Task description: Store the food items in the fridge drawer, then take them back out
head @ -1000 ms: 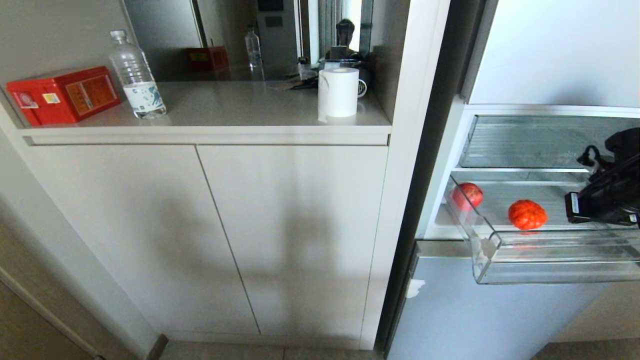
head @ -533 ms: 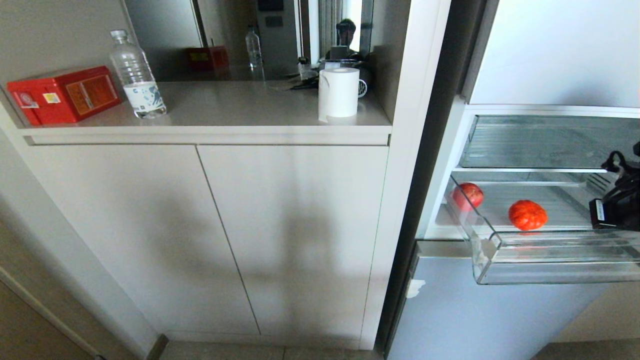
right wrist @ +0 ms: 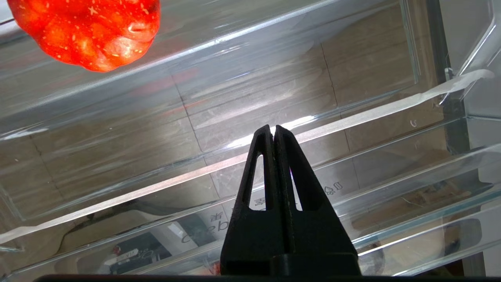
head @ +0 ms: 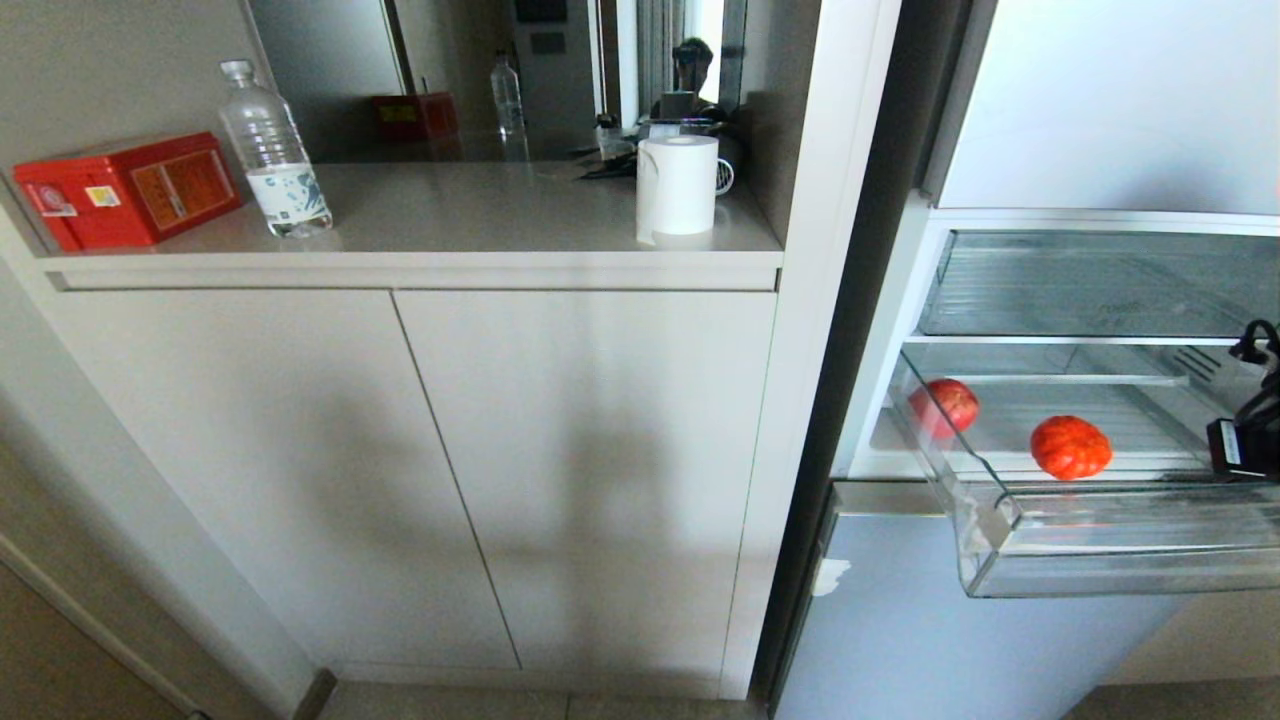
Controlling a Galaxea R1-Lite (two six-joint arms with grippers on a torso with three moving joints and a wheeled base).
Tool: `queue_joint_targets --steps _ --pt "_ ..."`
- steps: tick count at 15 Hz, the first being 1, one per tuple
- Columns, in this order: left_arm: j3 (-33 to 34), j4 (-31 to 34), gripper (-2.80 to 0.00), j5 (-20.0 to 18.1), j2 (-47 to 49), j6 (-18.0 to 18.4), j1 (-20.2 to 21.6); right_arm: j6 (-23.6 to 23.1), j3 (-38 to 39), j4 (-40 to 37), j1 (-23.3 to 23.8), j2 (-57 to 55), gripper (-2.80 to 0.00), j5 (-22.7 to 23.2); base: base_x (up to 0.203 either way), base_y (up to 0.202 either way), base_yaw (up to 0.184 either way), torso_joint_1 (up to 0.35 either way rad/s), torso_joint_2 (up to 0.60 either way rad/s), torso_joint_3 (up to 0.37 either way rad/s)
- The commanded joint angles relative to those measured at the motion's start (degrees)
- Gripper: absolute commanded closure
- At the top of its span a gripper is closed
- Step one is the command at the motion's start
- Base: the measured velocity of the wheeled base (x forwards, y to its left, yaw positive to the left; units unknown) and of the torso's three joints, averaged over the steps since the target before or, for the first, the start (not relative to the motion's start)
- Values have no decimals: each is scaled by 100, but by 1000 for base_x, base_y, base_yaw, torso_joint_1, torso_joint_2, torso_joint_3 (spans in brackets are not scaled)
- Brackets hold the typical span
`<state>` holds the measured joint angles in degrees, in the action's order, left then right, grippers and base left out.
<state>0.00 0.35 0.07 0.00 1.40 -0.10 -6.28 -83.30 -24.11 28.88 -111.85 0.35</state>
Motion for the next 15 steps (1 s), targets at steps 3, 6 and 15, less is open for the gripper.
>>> queue_joint_targets --steps 3,6,15 --pt "0 0 0 1 9 0 1 -67 318 -13 147 254 0 6 0 0 0 0 0 0" --pt "0 0 0 1 9 0 1 -72 502 -6 266 378 0 87 0 0 0 0 0 0" --pt "0 0 0 1 9 0 1 93 232 54 -230 353 0 976 0 0 0 0 0 0"
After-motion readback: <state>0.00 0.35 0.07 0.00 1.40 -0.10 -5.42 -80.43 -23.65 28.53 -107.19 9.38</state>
